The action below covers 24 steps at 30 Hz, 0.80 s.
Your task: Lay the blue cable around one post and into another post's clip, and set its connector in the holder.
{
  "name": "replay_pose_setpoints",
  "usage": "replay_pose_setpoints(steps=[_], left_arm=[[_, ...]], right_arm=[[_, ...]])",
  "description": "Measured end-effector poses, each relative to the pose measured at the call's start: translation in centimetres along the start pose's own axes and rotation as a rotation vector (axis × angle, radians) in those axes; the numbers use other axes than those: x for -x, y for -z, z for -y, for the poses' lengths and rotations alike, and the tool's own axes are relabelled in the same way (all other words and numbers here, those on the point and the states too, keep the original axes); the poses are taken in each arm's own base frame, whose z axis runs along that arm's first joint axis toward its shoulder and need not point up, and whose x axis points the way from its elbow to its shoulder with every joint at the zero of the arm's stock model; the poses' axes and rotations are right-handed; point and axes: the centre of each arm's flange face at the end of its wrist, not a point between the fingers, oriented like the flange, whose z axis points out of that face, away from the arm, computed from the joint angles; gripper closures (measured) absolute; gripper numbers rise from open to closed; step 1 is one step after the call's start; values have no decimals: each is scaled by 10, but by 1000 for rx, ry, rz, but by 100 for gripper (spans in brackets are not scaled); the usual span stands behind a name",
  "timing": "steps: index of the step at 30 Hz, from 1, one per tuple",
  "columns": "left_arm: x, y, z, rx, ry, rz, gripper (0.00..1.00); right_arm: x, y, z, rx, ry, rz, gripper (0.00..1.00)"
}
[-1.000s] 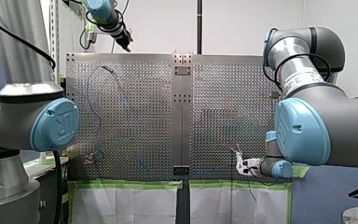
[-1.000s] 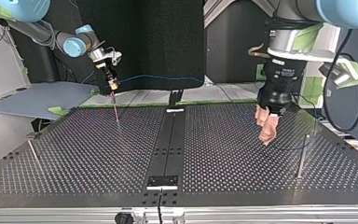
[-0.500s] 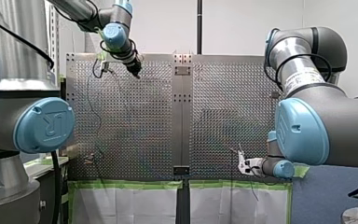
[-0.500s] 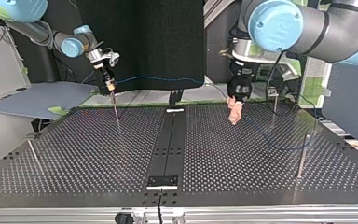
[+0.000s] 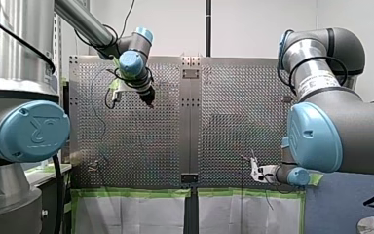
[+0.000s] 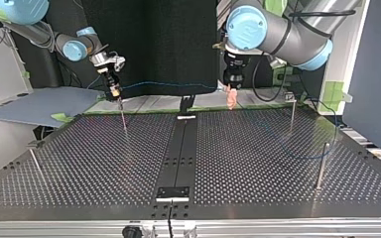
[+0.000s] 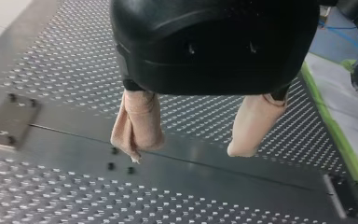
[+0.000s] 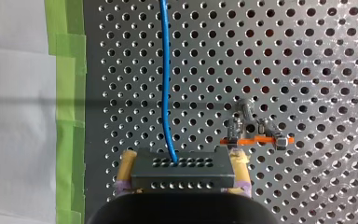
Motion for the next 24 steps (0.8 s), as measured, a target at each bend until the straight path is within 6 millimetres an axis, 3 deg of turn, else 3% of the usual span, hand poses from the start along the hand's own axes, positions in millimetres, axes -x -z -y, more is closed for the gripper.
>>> replay_pose_setpoints(steps=[15,24], left_arm=[[-54,-14,52,-8,88,14,0],[-62,-23,108,-160,171,46,0]], right_arm=[[1,1,-2,7,1,5,100],[1,1,-2,9,2,5,100]])
